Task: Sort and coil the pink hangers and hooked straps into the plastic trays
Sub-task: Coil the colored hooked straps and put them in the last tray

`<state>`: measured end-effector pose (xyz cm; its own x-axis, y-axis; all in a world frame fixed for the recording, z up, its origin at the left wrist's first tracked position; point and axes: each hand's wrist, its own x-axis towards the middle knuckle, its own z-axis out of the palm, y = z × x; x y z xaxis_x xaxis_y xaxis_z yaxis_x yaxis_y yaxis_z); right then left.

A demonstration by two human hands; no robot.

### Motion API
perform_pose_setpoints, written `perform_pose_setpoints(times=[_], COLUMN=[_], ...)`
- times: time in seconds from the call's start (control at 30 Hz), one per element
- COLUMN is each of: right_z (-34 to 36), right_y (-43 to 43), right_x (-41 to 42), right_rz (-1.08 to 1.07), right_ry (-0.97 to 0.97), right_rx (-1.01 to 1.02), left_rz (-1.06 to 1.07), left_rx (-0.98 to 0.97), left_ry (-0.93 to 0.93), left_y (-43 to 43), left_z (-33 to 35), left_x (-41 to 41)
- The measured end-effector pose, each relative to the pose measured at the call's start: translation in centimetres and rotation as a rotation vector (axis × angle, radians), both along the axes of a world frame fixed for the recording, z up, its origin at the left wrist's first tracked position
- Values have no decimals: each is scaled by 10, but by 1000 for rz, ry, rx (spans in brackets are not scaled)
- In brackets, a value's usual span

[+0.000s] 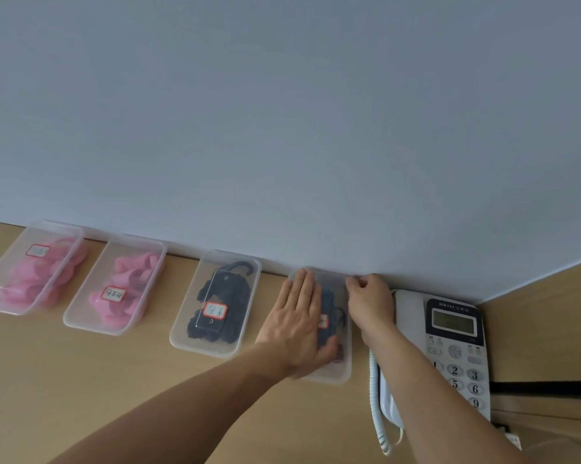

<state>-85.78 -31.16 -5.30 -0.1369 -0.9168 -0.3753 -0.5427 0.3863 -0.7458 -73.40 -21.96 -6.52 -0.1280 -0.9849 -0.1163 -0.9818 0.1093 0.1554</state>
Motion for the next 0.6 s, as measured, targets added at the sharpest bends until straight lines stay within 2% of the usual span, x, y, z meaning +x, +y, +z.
perform_pose_setpoints(times=[0.13, 0.27, 0.6], right_z=[-6, -4, -11], right_y=[2, 8, 46], right_x=[1, 0, -11], right_rz=[-166, -176, -113], right_ry=[-147, -229, -178], right_rx=[44, 82, 24], left_rz=[-13, -17, -34], left_rx=[-43, -53, -62], left_ry=[22, 10, -9], left_y=[-2, -4, -6], left_z=[-3, -3, -8], left_x=[2, 3, 2])
